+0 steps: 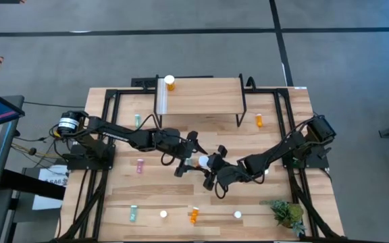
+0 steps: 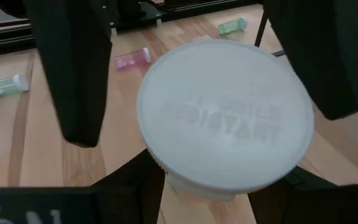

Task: Pick and place medicine bottles onto shelf by color
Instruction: Put the large orange pill bottle aligned with the other large orange pill bottle on the shelf

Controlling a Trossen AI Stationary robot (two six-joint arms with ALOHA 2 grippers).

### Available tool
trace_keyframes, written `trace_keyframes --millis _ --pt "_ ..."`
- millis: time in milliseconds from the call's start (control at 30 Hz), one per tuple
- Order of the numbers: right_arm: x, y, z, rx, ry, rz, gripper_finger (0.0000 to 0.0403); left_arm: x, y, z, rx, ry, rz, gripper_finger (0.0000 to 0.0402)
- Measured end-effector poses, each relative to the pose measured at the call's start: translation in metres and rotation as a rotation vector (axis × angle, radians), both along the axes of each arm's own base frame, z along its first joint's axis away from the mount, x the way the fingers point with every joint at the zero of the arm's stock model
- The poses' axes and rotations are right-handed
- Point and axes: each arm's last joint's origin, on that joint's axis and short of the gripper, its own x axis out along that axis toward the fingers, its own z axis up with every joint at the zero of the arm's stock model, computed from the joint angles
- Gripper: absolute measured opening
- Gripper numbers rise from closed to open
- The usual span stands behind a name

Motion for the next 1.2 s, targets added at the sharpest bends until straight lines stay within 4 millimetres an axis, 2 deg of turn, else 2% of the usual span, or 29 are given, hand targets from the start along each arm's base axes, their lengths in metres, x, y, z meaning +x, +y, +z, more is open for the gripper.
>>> trace_keyframes --millis 133,800,1200 --pt "0.0 0.0 0.0 0.001 -0.002 0.0 0.0203 0.0 0.0 0.0 0.004 -0.001 -0.001 0.0305" --pt "-0.001 0.0 -0.002 -0.009 0.013 0.004 0.0202 0.0 0.002 -0.002 0.054 0.01 0.016 0.0196" --pt "-0.001 -0.001 -0.004 -0.009 0.03 -0.002 0.0201 -0.002 0.012 -0.005 0.041 0.064 0.038 0.02"
